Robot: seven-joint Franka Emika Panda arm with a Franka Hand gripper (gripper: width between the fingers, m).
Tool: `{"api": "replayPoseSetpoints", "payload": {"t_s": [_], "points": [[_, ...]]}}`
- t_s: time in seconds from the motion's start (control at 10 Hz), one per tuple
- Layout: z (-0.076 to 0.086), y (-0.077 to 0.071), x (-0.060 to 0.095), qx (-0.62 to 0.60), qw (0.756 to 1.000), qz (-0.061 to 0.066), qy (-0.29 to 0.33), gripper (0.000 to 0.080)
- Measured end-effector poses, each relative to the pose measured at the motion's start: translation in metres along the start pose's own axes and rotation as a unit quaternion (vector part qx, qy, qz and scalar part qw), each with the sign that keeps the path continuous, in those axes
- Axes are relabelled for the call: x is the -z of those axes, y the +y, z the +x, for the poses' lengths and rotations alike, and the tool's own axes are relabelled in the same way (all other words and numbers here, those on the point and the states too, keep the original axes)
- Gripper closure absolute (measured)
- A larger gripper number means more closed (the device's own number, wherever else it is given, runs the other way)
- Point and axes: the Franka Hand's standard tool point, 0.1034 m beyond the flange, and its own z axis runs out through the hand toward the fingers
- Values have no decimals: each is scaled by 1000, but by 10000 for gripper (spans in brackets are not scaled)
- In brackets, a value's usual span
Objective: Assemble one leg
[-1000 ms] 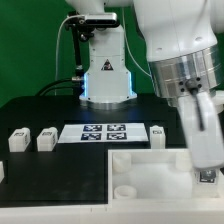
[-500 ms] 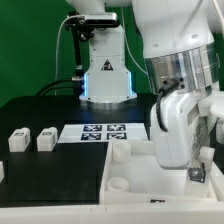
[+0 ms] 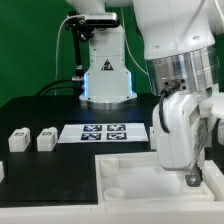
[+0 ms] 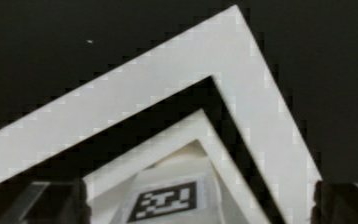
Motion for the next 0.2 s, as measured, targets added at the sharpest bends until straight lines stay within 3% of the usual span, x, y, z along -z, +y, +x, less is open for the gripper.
{"api": "replayPoseSetpoints", "payload": {"t_s": [0.2], "points": [[-12,4,17,6,1000,6,-9,151]]}}
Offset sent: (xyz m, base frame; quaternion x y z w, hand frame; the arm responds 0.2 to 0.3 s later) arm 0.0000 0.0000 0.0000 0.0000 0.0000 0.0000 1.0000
